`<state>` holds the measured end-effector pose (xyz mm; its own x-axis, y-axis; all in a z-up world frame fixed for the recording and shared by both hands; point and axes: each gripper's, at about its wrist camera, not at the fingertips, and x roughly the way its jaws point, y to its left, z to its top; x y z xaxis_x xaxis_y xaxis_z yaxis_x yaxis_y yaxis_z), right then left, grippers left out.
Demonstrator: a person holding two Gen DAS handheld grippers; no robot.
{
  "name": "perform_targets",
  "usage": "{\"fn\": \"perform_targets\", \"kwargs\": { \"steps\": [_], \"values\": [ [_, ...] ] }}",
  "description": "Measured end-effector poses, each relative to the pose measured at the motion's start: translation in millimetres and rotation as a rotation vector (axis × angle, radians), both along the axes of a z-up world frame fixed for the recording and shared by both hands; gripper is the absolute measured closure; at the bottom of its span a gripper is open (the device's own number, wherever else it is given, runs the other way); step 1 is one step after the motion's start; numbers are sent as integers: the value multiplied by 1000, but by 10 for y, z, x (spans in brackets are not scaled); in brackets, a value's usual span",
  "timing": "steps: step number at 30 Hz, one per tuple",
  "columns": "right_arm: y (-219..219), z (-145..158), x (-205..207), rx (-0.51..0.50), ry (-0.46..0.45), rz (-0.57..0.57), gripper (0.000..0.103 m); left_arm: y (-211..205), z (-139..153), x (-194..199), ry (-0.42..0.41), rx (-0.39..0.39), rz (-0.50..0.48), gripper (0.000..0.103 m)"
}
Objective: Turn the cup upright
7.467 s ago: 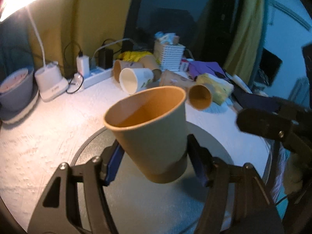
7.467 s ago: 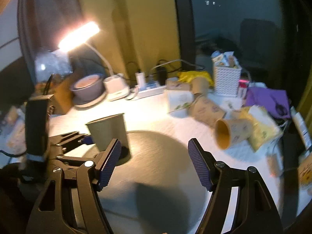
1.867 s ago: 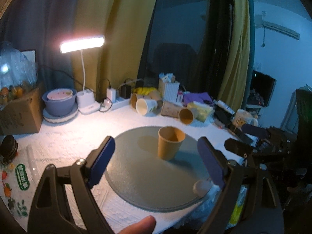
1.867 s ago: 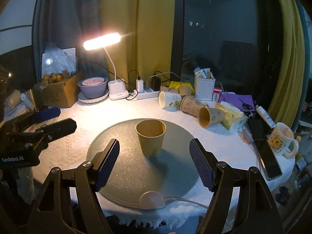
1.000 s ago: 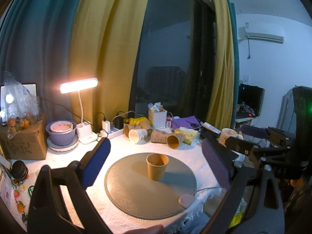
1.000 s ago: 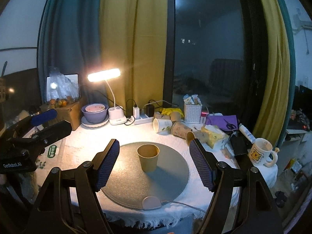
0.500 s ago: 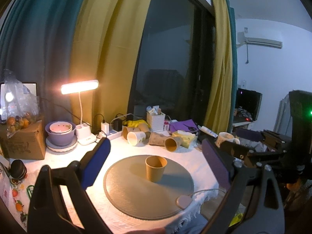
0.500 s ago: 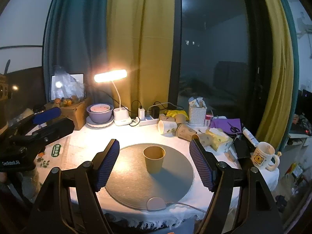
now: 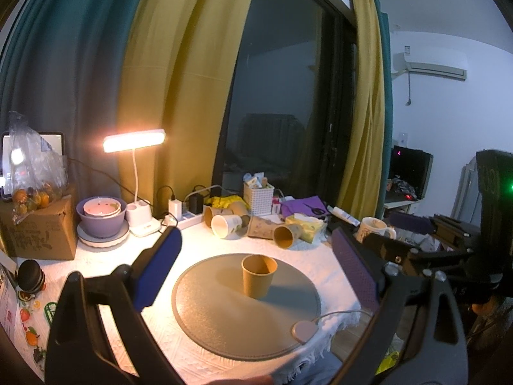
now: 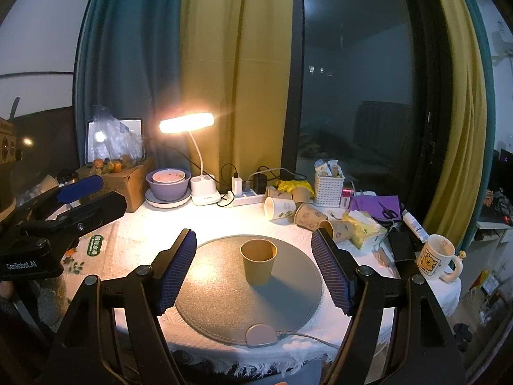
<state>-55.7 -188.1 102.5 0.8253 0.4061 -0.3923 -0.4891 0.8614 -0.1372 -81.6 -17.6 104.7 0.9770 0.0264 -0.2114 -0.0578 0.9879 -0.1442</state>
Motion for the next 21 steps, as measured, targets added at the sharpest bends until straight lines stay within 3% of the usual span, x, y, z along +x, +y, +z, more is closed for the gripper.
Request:
{"fn": "perform_targets", "kwargs": {
  "steps": [21],
  "values": [
    [5,2,2,0,0,-1,26,-23,-3,-2,2,-2,-2,8]
  ]
}}
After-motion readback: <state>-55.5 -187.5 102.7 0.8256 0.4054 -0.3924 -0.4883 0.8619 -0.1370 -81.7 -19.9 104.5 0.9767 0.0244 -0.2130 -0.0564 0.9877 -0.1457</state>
